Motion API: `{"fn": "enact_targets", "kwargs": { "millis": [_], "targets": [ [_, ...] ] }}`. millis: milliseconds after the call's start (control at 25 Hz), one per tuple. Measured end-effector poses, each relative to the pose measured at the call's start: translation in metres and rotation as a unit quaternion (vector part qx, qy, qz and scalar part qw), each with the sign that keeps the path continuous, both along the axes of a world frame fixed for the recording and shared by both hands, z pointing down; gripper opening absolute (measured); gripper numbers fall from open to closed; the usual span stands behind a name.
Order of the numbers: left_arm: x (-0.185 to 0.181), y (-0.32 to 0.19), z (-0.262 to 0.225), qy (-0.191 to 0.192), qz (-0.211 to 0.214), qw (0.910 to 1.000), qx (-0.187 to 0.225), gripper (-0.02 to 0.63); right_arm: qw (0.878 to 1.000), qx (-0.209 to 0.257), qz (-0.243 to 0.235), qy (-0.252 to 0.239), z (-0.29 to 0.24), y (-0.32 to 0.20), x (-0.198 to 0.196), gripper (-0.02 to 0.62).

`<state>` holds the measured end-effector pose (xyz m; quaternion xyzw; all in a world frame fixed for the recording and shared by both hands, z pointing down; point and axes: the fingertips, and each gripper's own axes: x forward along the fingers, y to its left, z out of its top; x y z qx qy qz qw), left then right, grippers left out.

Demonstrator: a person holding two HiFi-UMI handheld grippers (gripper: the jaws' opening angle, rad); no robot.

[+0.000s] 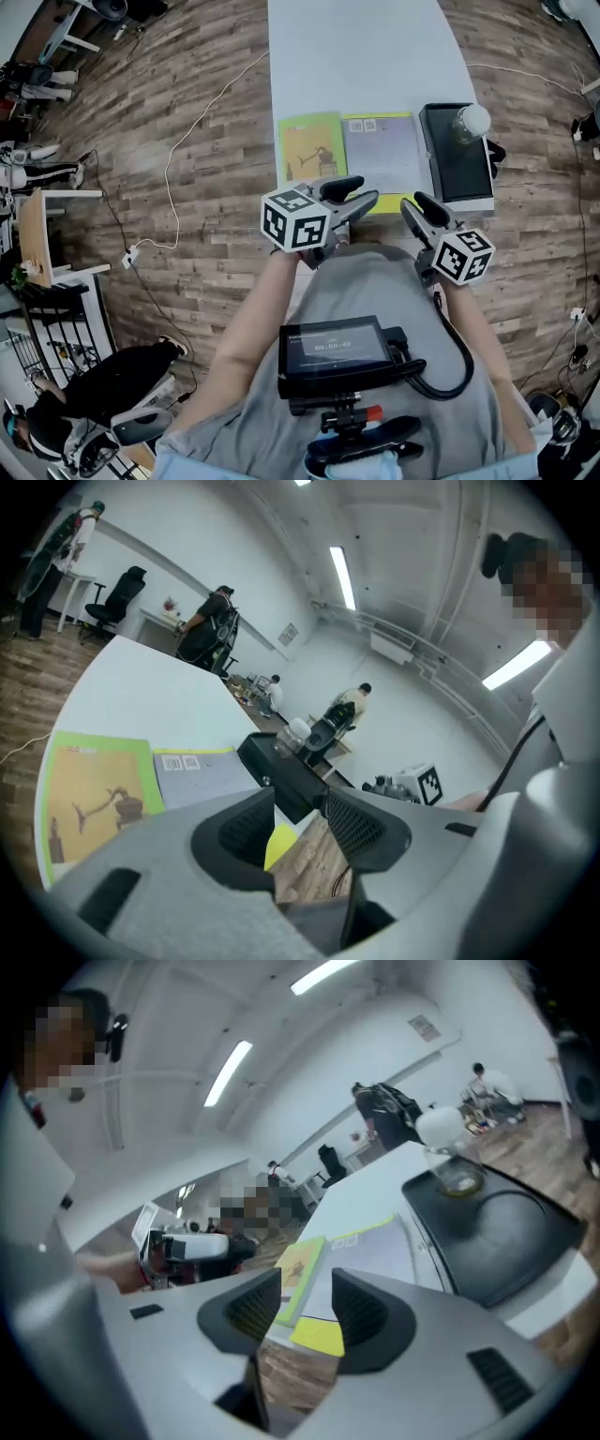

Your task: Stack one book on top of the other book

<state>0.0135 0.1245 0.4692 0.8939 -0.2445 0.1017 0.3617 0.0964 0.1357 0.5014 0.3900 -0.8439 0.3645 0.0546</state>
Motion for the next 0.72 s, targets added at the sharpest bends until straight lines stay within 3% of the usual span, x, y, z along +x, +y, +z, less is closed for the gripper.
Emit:
{"fn": "enact_targets", "kwargs": {
  "millis": [80, 160, 240, 400, 480, 720],
  "targets": [
    [0.016, 0.023, 0.018, -0.049, 0.041, 0.9976, 0.028, 0.186, 0.996, 0.051, -0.052, 0.054, -0.001, 0.007, -0.007, 0.179],
    [0.028, 0.043, 0.036, -0.130, 0.092, 0.9829, 0.093, 0.187, 0.983, 0.097, -0.106, 0.115, 0.003, 0.014, -0.013, 0.179],
    [0.034, 0.054, 0.054, -0.218, 0.136, 0.9527, 0.163, 0.187, 0.961, 0.137, -0.157, 0.182, 0.008, 0.020, -0.018, 0.181],
    [0.037, 0.050, 0.079, -0.358, 0.183, 0.8788, 0.258, 0.200, 0.901, 0.193, -0.241, 0.305, 0.024, 0.027, -0.020, 0.181],
    [0.038, 0.045, 0.088, -0.390, 0.194, 0.8583, 0.271, 0.212, 0.870, 0.209, -0.271, 0.355, 0.032, 0.027, -0.018, 0.187],
    [0.038, 0.041, 0.115, -0.449, 0.240, 0.8174, 0.269, 0.219, 0.797, 0.236, -0.329, 0.449, 0.049, 0.027, -0.012, 0.206]
  ]
}}
